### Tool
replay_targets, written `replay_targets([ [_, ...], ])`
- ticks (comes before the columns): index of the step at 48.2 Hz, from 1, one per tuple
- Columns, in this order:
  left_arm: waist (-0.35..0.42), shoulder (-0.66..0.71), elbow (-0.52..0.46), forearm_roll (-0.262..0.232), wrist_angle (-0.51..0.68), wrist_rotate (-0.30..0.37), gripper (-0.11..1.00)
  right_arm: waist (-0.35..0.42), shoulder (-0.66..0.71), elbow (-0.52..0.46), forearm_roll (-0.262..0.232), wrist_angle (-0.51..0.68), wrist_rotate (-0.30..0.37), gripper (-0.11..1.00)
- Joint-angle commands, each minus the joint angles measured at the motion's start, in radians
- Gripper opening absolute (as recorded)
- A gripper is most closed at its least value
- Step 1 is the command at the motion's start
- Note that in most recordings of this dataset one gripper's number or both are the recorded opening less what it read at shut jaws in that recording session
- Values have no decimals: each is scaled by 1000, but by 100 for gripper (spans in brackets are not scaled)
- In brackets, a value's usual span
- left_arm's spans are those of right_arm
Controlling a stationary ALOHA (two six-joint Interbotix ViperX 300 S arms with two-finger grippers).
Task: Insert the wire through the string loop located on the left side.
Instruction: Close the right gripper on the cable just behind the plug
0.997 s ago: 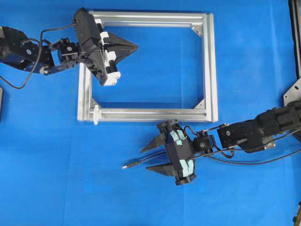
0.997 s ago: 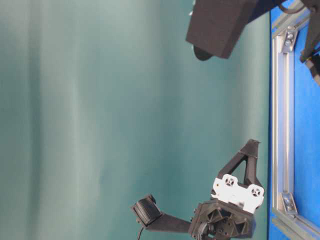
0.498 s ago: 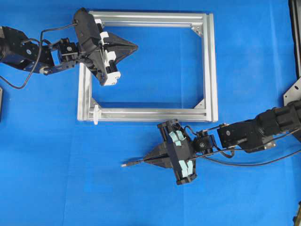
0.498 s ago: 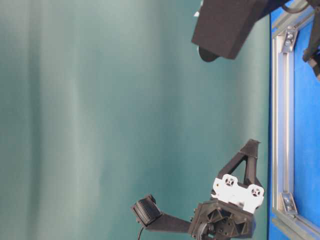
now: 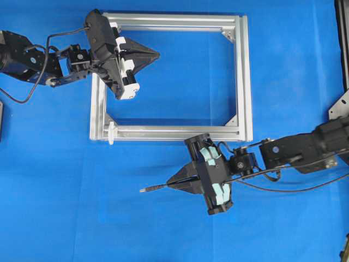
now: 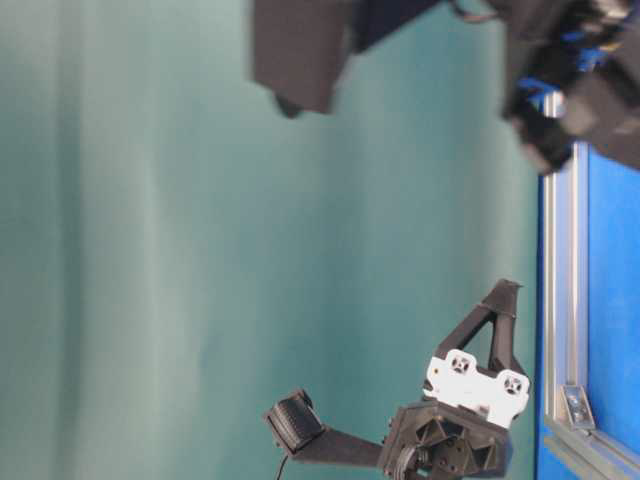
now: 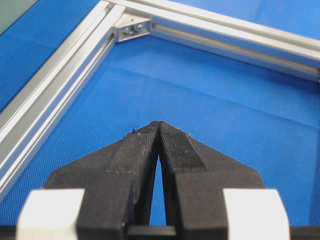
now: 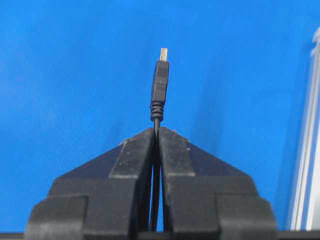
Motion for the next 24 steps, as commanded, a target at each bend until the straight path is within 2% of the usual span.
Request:
replay_targets([
  [1,0,-35,-6,2,-6,0,0,0,-51,-14,-2,20,-2,1],
  [24,0,-37,0,3,-8,0,0,0,-51,-14,-2,25,-2,1],
])
